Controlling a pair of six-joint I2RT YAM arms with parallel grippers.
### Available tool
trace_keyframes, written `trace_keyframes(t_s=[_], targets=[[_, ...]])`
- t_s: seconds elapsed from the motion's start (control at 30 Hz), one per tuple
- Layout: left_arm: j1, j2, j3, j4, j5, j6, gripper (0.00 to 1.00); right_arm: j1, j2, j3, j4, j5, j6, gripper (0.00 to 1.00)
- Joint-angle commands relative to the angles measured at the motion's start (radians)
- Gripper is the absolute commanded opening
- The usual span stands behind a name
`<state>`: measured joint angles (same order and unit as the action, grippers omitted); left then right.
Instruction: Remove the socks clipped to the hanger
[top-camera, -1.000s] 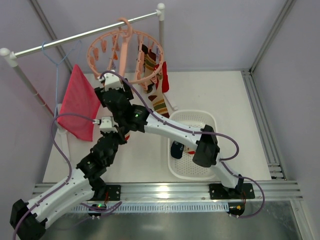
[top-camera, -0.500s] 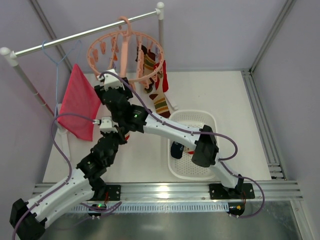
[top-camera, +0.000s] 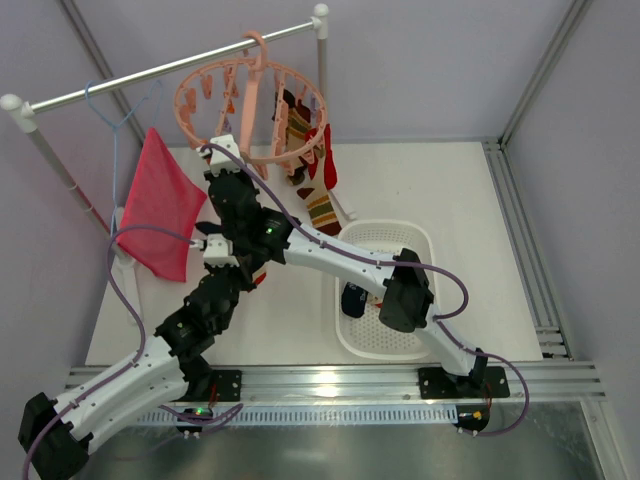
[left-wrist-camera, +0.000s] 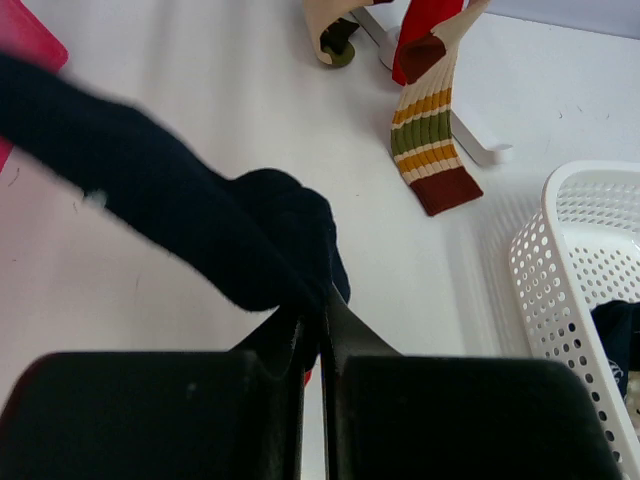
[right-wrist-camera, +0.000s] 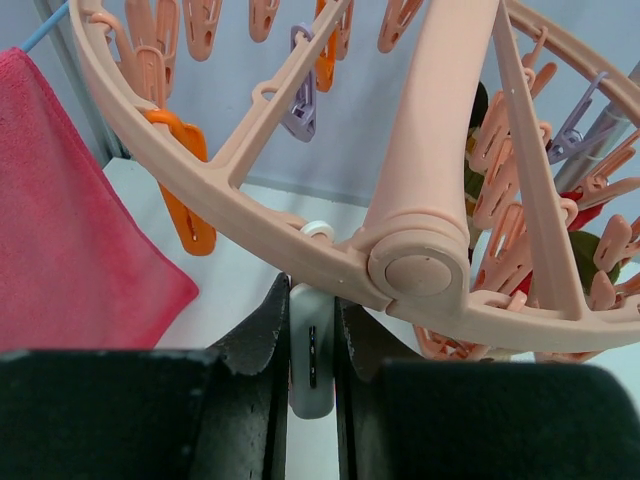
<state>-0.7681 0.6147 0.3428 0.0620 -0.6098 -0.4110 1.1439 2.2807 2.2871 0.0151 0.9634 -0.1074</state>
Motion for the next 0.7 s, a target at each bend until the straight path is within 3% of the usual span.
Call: trace_keyframes(t_s=[0.0, 0.1, 0.13, 0.17, 0.23, 0.3, 0.4, 0.47, 0.53, 0.67], targets=[[-0.005, 0.003, 0.025, 0.032, -0.030, 0.012, 0.00, -0.006, -0.032, 0.009, 0.085, 0.040, -0.026, 0.04], [-0.005, 0.008, 0.024, 0.030, -0.041, 0.014, 0.00, -0.004, -0.056, -0.026, 0.085, 0.037, -0.020, 0.04], [-0.005, 0.008, 0.025, 0.033, -0.044, 0.009, 0.00, -0.004, -0.065, -0.040, 0.088, 0.028, -0.017, 0.09], [-0.007, 0.011, 0.022, 0.035, -0.045, 0.005, 0.00, -0.004, -0.088, -0.079, 0.092, 0.015, -0.011, 0.39], [-0.007, 0.014, 0.013, 0.047, -0.057, 0.001, 0.00, -0.004, -0.115, -0.126, 0.085, -0.005, 0.014, 0.63], [-0.005, 0.026, 0.015, 0.048, -0.070, 0.005, 0.00, -0.003, -0.160, -0.198, 0.079, -0.044, 0.055, 0.78], [-0.002, 0.031, 0.015, 0.048, -0.090, 0.008, 0.00, 0.010, -0.219, -0.319, 0.104, -0.066, 0.071, 0.87], [0.010, 0.023, 0.007, 0.051, -0.088, 0.011, 0.00, 0.022, -0.336, -0.490, 0.143, -0.074, 0.098, 0.90], [0.019, 0.019, 0.004, 0.050, -0.082, 0.011, 0.00, 0.024, -0.361, -0.529, 0.146, -0.080, 0.104, 0.91], [0.055, 0.005, -0.011, 0.070, -0.015, 0.012, 0.00, 0.024, -0.516, -0.772, 0.200, -0.078, 0.156, 0.91]])
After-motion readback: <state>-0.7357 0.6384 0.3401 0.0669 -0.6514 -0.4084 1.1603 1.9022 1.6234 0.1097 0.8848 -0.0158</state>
